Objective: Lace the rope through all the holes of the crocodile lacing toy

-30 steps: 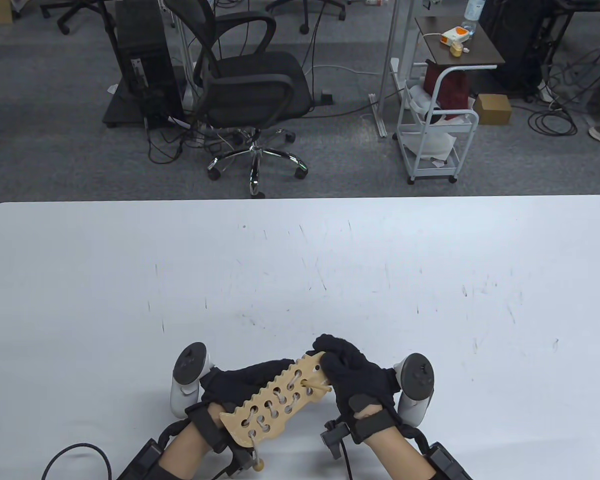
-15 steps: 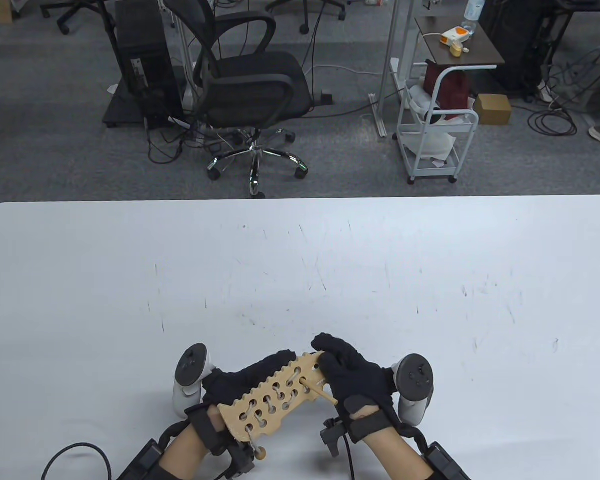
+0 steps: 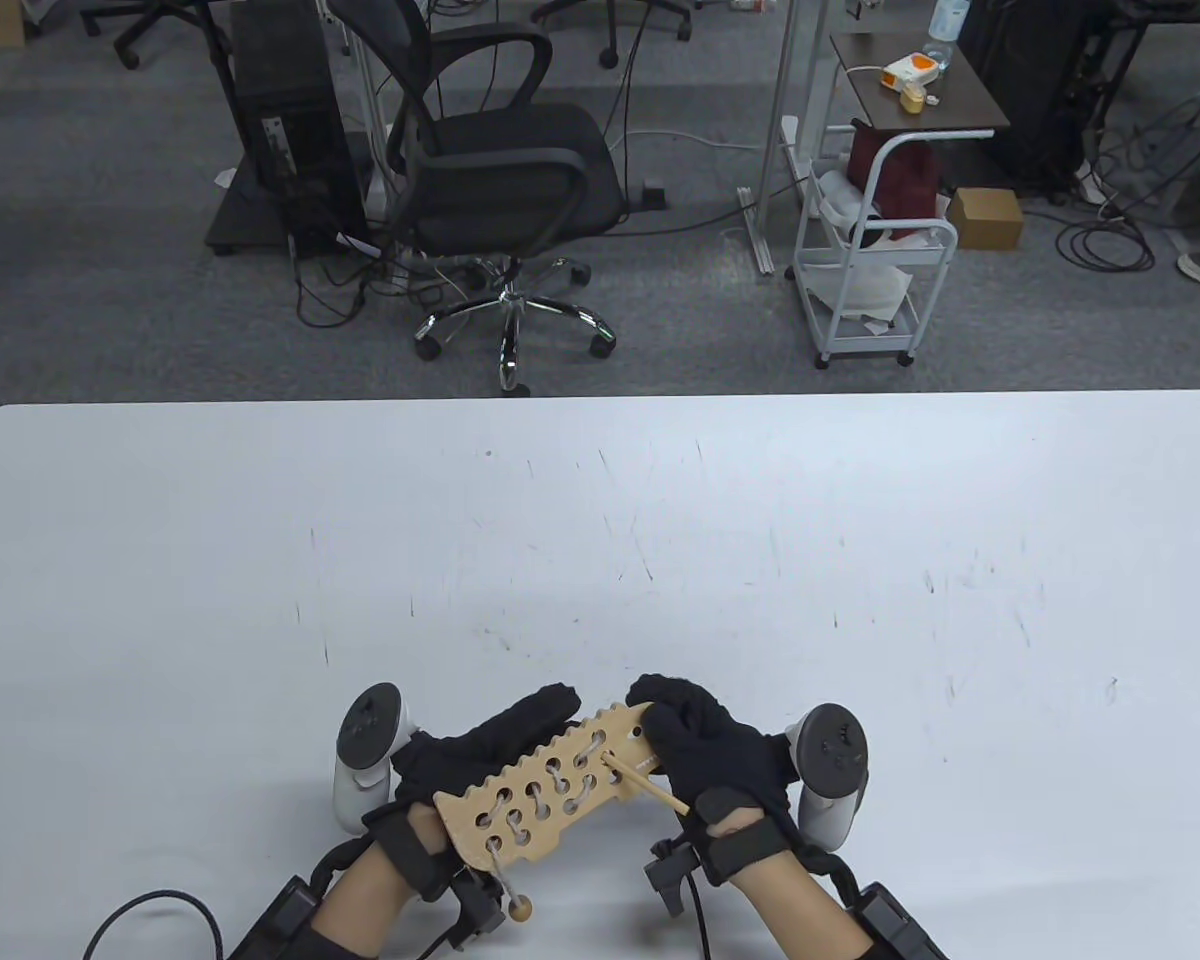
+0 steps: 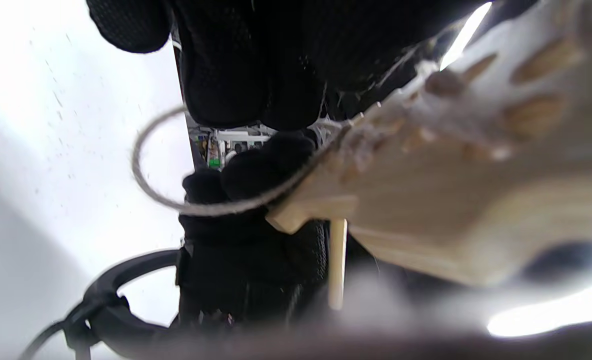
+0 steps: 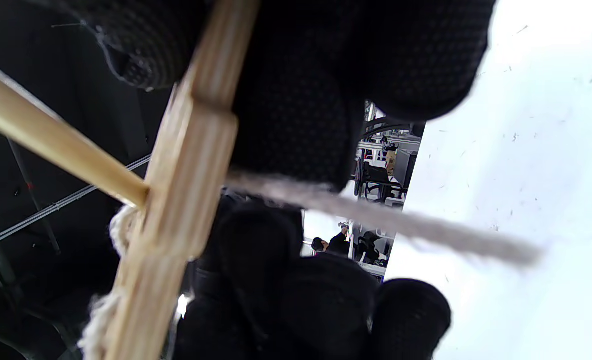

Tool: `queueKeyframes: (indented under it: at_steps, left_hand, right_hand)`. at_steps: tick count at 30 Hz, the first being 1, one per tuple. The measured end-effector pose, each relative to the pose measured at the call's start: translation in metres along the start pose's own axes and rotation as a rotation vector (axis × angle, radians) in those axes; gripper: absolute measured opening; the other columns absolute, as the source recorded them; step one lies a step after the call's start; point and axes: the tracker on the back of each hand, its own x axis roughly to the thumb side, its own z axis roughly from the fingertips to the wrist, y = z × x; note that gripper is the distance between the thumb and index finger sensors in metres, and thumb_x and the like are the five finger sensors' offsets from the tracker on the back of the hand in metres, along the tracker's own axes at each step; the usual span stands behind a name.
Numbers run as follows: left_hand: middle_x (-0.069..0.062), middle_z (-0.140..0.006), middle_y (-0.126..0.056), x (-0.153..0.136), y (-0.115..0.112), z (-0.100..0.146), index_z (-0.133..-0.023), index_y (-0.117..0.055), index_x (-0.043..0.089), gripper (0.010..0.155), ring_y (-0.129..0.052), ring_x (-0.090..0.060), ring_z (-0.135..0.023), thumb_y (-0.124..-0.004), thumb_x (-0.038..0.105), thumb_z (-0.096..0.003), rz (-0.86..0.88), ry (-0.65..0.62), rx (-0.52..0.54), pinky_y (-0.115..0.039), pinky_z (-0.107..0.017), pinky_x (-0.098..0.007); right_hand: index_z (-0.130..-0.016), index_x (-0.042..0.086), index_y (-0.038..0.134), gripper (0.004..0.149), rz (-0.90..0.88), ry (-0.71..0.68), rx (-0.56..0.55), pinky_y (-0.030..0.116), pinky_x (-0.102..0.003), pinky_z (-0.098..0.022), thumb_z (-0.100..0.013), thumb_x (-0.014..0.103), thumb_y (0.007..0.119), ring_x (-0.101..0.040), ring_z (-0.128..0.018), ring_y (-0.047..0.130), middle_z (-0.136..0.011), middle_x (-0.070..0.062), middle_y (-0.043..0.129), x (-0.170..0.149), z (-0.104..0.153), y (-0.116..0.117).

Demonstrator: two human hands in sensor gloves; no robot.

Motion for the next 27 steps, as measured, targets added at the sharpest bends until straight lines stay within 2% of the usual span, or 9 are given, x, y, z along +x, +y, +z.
queueKeyframes:
  at_steps: [8, 12, 18, 23, 27]
  left_hand:
    - [0.003, -0.096, -0.089, -0.002, 0.027, 0.004, -0.103, -0.066, 0.040, 0.058, -0.089, -0.027, -0.084, -0.079, 0.035, -0.0472, 0.022, 0.010, 0.118, -0.063, -0.073, -0.054]
    - [0.000, -0.096, -0.087, 0.003, 0.041, 0.011, -0.105, -0.064, 0.035, 0.058, -0.087, -0.027, -0.085, -0.076, 0.037, -0.0479, 0.013, -0.016, 0.234, -0.062, -0.073, -0.054]
    - [-0.001, -0.098, -0.083, 0.013, 0.056, 0.020, -0.106, -0.062, 0.034, 0.059, -0.084, -0.029, -0.088, -0.074, 0.043, -0.0490, 0.012, -0.058, 0.309, -0.060, -0.074, -0.054]
    - [-0.002, -0.102, -0.077, 0.022, 0.061, 0.027, -0.108, -0.060, 0.034, 0.062, -0.076, -0.031, -0.093, -0.073, 0.049, -0.0492, -0.062, -0.087, 0.368, -0.053, -0.076, -0.056]
    - [-0.005, -0.106, -0.070, 0.036, 0.055, 0.033, -0.107, -0.060, 0.034, 0.063, -0.065, -0.035, -0.098, -0.073, 0.051, -0.0483, -0.234, -0.106, 0.441, -0.045, -0.077, -0.058]
  right_hand:
    - [-0.084, 0.009, 0.076, 0.048, -0.040, 0.041, -0.055, 0.085, -0.040, -0.037, -0.046, 0.038, 0.077, -0.019, -0.040, 0.109, -0.062, 0.000, 0.103, -0.006, -0.002, -0.012]
    - [-0.084, 0.009, 0.076, 0.048, -0.026, 0.057, -0.092, 0.084, -0.040, -0.037, -0.046, 0.038, 0.077, -0.020, -0.041, 0.108, -0.063, -0.001, 0.103, -0.009, -0.004, -0.019]
    - [-0.085, 0.010, 0.075, 0.047, -0.018, 0.074, -0.120, 0.084, -0.042, -0.038, -0.047, 0.038, 0.077, -0.022, -0.043, 0.108, -0.065, -0.002, 0.102, -0.012, -0.006, -0.025]
    - [-0.084, 0.009, 0.075, 0.047, 0.022, 0.076, -0.144, 0.084, -0.042, -0.038, -0.047, 0.037, 0.078, -0.023, -0.044, 0.108, -0.066, -0.003, 0.102, -0.013, -0.007, -0.029]
    - [-0.084, 0.009, 0.075, 0.047, 0.071, 0.087, -0.161, 0.084, -0.042, -0.037, -0.047, 0.037, 0.078, -0.023, -0.044, 0.109, -0.066, -0.004, 0.102, -0.013, -0.007, -0.032]
